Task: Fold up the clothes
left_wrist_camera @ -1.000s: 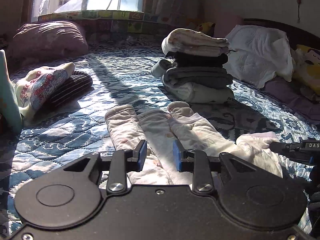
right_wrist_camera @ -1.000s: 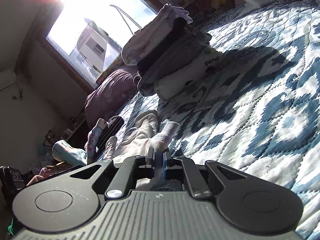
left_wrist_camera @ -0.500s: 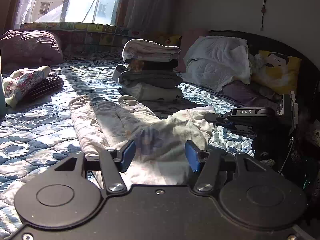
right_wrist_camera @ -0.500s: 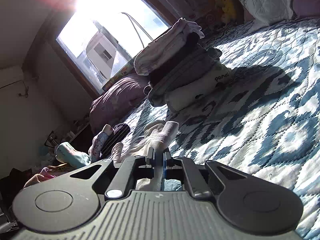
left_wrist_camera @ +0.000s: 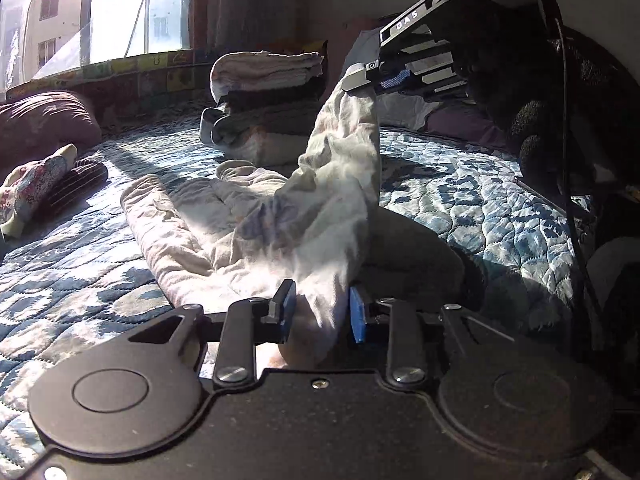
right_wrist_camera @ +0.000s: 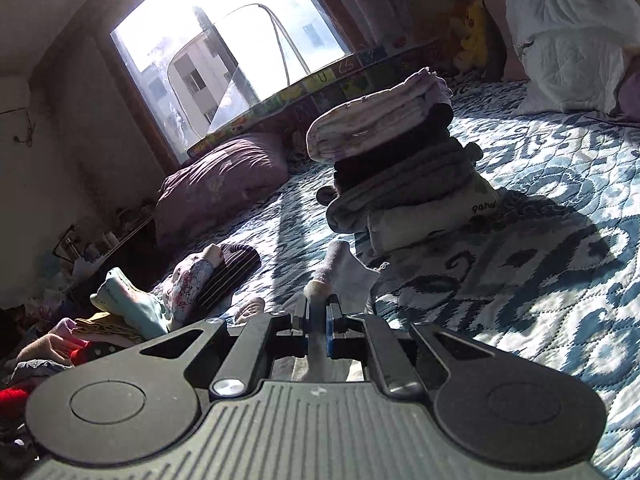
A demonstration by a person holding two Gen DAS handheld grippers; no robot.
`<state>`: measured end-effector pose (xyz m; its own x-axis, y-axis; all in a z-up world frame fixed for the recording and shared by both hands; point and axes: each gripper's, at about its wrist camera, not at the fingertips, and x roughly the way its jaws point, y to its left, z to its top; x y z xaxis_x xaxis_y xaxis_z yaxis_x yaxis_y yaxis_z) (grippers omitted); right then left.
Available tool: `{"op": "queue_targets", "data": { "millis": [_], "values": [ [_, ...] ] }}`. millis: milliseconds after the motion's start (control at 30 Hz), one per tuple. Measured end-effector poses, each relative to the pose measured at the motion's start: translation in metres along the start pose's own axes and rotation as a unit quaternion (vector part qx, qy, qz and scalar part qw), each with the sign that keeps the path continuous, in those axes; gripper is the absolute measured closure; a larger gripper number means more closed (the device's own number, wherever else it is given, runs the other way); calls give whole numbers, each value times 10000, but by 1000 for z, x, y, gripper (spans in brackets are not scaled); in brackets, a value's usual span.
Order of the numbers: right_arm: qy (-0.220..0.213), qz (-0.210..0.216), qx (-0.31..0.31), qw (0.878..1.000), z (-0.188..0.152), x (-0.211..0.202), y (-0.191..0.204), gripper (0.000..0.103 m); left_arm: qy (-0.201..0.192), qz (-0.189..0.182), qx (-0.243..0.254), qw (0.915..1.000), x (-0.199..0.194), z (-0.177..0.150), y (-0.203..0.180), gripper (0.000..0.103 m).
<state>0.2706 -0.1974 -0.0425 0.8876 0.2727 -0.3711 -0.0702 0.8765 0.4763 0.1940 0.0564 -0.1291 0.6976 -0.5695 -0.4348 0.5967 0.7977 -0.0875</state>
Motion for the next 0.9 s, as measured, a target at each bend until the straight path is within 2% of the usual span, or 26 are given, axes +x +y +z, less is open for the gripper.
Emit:
{"op": "queue_targets", "data": {
  "millis": [33,100,233,400,500,533,733,900],
  "values": [
    [94,-33,-115,9999,5,9,12,94,-52,-150,-403,9991,-2,1,9,77],
    [280,-115,-285,9991,11,28,32,94,-97,-449,-1211,9916,-6,-3,25,77],
    [658,-200,-599,9958,15,73,66,94,-163,-877,-2548,9629,-6,-11,55,77],
    [1067,-160,-1114,9879,3,120,107,94,-209,-977,-3385,9356,-9,-21,77,77],
    [1320,-54,-1569,9787,-10,146,129,94,-233,-1031,-3870,9160,-10,-27,90,77],
    [1430,-21,-1747,9742,-14,155,137,94,-224,-1027,-3969,9118,-10,-29,93,77],
    [1859,77,-2406,9526,-35,194,157,94,-317,-1056,-4333,8945,-11,-29,102,77],
    [2128,-37,-2399,9472,-44,221,152,92,-165,-886,-4670,8796,-7,-35,112,78]
  ]
}}
